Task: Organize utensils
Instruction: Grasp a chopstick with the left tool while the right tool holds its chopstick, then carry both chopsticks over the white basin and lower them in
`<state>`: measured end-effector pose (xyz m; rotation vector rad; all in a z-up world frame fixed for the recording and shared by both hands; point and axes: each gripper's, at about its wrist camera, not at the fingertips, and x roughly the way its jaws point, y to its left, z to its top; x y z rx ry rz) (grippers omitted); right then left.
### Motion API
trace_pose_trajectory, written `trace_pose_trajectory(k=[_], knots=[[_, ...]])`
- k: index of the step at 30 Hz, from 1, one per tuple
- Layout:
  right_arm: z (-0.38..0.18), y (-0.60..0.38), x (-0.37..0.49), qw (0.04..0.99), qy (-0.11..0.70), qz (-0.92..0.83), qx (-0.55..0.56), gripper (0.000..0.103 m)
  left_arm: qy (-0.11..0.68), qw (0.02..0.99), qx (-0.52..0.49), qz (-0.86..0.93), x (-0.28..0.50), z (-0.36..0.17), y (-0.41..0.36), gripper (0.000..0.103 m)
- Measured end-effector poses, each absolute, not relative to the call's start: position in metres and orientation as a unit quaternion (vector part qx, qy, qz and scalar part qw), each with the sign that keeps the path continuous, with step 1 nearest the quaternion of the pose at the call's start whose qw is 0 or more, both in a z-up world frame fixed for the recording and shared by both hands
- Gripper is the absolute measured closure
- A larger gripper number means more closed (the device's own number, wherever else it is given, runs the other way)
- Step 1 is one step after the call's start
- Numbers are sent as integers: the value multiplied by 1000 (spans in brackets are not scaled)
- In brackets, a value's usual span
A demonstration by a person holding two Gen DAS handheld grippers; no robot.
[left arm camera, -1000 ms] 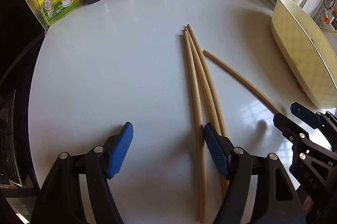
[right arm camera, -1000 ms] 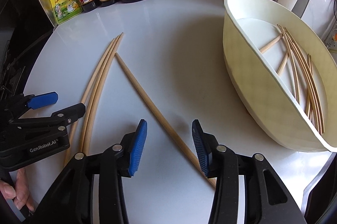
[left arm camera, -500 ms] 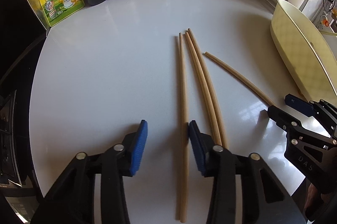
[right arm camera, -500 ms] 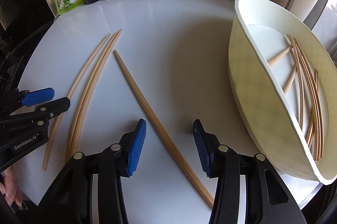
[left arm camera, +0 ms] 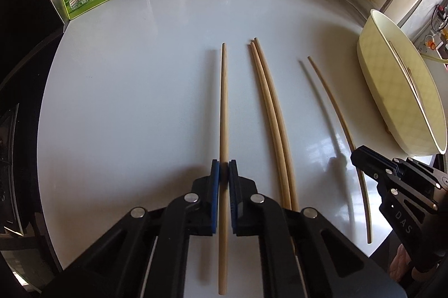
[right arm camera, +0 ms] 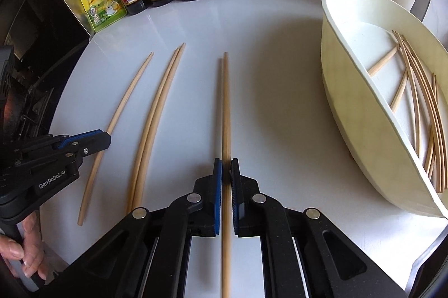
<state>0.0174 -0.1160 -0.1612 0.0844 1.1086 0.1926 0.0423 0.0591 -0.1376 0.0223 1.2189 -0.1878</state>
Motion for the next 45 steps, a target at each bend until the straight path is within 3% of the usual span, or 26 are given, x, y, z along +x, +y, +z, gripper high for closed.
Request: trace_pose_trajectory(k=[12, 23, 33, 45], knots=[[-94, -132, 12, 872, 470, 117, 73, 97, 538, 837, 7, -95, 42, -80, 39, 96], [-39, -246, 14, 898, 432, 49, 65, 97, 490, 858, -24, -150, 66, -23, -76, 96], [-55, -326, 38, 887, 456, 34, 56, 97, 510, 846, -29, -153, 82, -41, -173, 96], [-87, -351, 63, 870, 486, 46, 70, 97, 539, 831, -22, -136, 96, -65, -214, 95]])
